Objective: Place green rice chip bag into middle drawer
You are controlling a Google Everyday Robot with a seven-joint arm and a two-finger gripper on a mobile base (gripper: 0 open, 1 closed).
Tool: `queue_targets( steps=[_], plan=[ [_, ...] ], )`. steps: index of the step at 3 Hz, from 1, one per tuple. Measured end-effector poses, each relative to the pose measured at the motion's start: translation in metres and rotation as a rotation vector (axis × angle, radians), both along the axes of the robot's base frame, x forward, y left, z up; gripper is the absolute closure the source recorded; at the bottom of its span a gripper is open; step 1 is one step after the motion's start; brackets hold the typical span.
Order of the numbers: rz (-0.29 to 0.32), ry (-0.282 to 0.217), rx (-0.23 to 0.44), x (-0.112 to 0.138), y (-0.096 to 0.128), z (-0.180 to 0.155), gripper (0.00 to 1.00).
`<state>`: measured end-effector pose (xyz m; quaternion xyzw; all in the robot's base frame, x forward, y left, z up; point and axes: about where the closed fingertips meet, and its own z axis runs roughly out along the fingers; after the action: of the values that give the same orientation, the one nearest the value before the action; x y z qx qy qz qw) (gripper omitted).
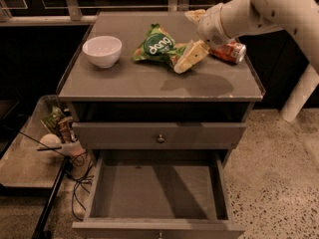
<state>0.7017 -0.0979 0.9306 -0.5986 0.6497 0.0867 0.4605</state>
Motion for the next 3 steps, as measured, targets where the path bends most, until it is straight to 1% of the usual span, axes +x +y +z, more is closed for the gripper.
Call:
queue_targets(
  steps=[1, 3],
  plan=[
    [-0.011, 0.011, -0.011, 0.024, 0.01, -0.018, 0.0],
    [-0.047, 0.053, -0.085, 0.057, 0.021, -0.059, 0.0]
  ],
)
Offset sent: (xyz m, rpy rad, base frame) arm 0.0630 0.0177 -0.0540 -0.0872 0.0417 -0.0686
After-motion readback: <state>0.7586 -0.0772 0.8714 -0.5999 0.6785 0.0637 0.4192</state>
